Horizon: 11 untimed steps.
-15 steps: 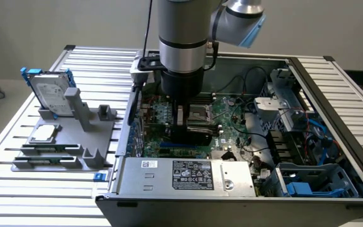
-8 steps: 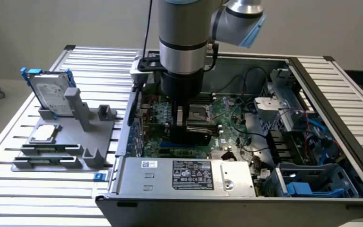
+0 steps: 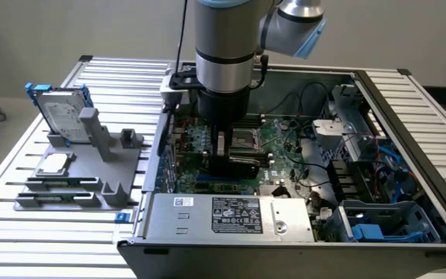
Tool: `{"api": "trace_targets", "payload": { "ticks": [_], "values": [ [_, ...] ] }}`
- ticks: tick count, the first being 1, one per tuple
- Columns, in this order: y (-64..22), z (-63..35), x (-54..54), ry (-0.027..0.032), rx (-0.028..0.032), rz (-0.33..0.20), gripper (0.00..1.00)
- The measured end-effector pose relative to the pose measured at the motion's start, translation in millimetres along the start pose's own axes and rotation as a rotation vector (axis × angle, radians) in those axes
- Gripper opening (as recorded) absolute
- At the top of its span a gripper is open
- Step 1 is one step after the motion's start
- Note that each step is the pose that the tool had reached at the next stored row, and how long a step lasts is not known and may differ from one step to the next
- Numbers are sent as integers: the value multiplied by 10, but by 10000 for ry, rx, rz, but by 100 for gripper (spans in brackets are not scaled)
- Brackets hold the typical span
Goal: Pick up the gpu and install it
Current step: 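Insert the gpu into the slot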
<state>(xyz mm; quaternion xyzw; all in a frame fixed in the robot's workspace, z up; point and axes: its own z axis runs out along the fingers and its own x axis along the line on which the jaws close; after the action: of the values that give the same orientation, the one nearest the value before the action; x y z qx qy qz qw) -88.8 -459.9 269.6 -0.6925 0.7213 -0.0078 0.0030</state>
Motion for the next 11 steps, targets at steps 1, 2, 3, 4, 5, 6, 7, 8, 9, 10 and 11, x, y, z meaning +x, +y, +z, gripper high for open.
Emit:
{"api": "trace_targets", "payload": {
  "ticks": [1,2,3,4,5,6,7,8,9,10,11],
  "values": [
    [0,3,0,-13,-1,-29,26],
    [1,5,0,-21,-1,-52,26],
    [1,8,0,-31,-1,-78,26],
    [2,10,0,-36,-1,-108,26],
    [2,12,1,-41,-1,-138,26],
    [2,15,1,-46,-3,-167,26],
    [3,17,1,-51,-5,-192,26],
    [3,19,0,-58,-5,-214,26],
    [4,21,0,-64,-5,-232,26],
    [4,22,0,-68,-6,-248,26],
    [5,23,0,-72,-8,-261,26]
  ]
}}
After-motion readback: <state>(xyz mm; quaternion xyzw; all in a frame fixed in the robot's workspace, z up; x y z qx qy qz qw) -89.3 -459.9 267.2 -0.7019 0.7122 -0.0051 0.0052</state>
